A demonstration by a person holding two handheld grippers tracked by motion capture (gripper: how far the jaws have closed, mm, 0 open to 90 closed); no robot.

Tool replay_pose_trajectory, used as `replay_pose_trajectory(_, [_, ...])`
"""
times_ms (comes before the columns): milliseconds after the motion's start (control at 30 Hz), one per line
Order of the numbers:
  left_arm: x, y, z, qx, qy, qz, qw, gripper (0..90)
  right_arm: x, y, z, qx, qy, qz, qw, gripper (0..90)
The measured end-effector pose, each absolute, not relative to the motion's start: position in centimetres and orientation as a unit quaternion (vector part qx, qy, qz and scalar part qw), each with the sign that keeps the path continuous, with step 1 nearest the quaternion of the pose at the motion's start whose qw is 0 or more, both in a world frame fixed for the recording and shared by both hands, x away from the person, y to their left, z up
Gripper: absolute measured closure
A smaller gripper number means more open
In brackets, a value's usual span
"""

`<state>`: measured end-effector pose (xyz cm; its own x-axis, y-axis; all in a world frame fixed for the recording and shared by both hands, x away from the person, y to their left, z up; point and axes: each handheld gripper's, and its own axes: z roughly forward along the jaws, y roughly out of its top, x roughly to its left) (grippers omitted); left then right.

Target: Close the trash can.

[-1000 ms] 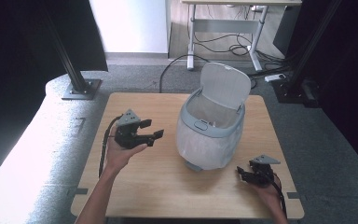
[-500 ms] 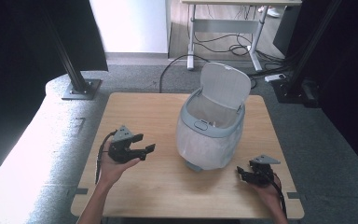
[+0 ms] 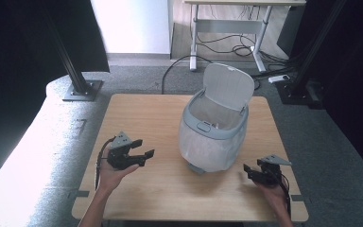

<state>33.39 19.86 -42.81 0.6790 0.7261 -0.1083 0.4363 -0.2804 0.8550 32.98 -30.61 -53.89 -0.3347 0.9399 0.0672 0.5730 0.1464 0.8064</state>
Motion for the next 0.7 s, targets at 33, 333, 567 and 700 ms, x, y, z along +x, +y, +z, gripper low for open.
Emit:
replay_pose_trajectory(33, [33.4, 20.0, -43.0, 0.786, 0.371, 0.153, 0.471, 33.3, 32.9, -30.7, -53.6, 0.525, 0.716, 0.392, 0.24, 30.9])
replay_pose_trajectory(333, [33.2, 20.2, -44.9, 0.791, 0.376, 0.144, 0.461, 33.5, 32.5, -30.8, -51.3, 0.509, 0.711, 0.421, 0.241, 31.7])
replay_pose_trajectory(567, [33.1, 20.2, -45.9, 0.792, 0.378, 0.135, 0.459, 33.3, 32.6, -31.3, -47.9, 0.492, 0.709, 0.452, 0.225, 31.5])
replay_pose_trajectory(700, [33.0, 20.4, -45.9, 0.791, 0.379, 0.135, 0.461, 32.9, 32.7, -31.4, -45.5, 0.48, 0.708, 0.463, 0.234, 31.5])
